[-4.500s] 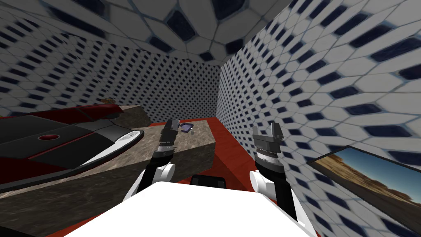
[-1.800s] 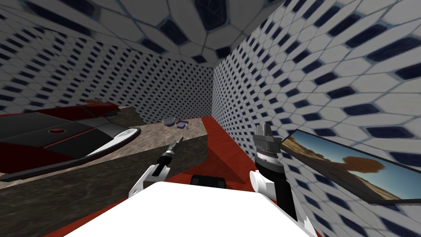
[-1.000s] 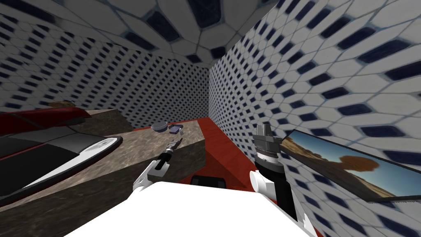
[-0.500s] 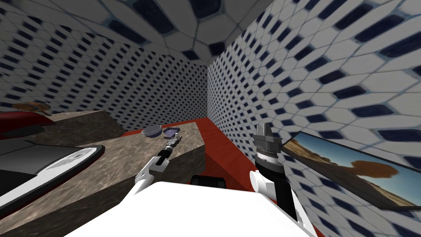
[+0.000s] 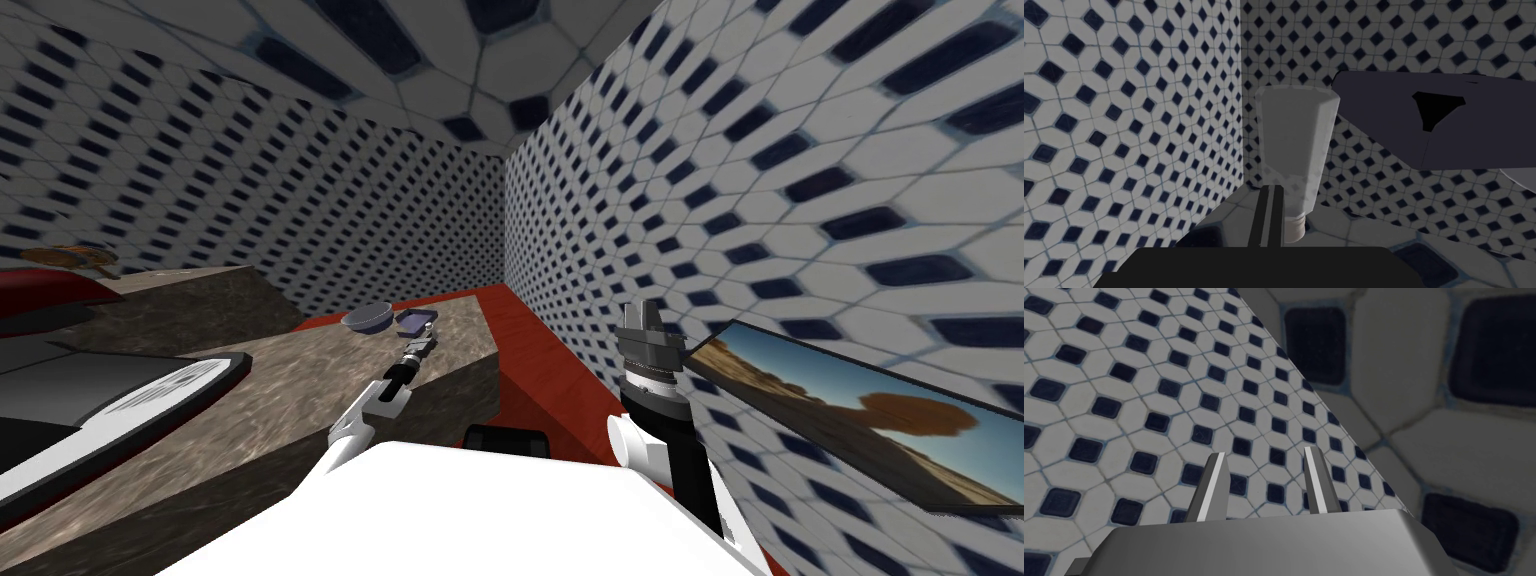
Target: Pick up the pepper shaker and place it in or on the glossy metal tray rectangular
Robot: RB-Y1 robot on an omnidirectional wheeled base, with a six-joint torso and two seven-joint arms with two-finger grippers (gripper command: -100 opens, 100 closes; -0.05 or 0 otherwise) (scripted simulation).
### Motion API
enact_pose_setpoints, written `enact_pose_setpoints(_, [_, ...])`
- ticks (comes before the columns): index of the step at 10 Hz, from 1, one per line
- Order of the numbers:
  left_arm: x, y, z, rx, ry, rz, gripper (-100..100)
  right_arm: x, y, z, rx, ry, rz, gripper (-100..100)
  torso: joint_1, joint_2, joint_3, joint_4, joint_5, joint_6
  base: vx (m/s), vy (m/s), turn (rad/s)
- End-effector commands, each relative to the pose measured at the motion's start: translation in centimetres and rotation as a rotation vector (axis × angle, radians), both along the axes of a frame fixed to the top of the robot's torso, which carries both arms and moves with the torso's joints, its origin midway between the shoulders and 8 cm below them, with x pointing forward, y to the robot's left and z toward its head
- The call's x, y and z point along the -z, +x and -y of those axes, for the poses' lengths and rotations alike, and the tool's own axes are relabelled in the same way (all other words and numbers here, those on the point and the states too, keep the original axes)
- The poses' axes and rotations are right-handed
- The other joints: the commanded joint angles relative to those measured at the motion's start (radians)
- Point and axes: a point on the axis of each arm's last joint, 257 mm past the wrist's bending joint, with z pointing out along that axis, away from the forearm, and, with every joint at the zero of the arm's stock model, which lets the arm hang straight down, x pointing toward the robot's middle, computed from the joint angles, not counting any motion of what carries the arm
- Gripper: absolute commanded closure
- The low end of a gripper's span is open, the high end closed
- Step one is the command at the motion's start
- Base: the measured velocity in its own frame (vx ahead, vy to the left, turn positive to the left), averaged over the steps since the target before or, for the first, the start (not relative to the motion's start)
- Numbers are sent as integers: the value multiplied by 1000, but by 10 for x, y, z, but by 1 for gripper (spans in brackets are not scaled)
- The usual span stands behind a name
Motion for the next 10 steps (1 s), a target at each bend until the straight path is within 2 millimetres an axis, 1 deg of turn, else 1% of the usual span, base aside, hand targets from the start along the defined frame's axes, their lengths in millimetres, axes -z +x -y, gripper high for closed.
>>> enact_pose_setpoints(1, [0, 0, 0, 0, 0, 0, 100, 0, 0, 0, 0, 0, 0, 0, 0, 0, 0, 0, 0, 0, 0, 0, 0])
enact_pose_setpoints(2, [0, 0, 0, 0, 0, 0, 100, 0, 0, 0, 0, 0, 0, 0, 0, 0, 0, 0, 0, 0, 0, 0, 0])
enact_pose_setpoints(3, [0, 0, 0, 0, 0, 0, 0, 0, 0, 0, 0, 0, 0, 0, 0, 0, 0, 0, 0, 0, 0, 0, 0])
enact_pose_setpoints(4, [-4, 3, -11, 4, -18, 12, -100, 0, 0, 0, 0, 0, 0, 0, 0, 0, 0, 0, 0, 0, -84, -47, 30])
enact_pose_setpoints(7, [-11, 9, -24, 9, -43, 29, -100, 0, 0, 0, 0, 0, 0, 0, -3, 10, 6, 2, -1, 0, -148, -54, 13])
enact_pose_setpoints(10, [-25, 16, -43, 12, -80, 56, -100, 0, 0, 0, 0, 0, 0, 0, -4, 10, 6, 2, -1, 0, -141, -72, 13])
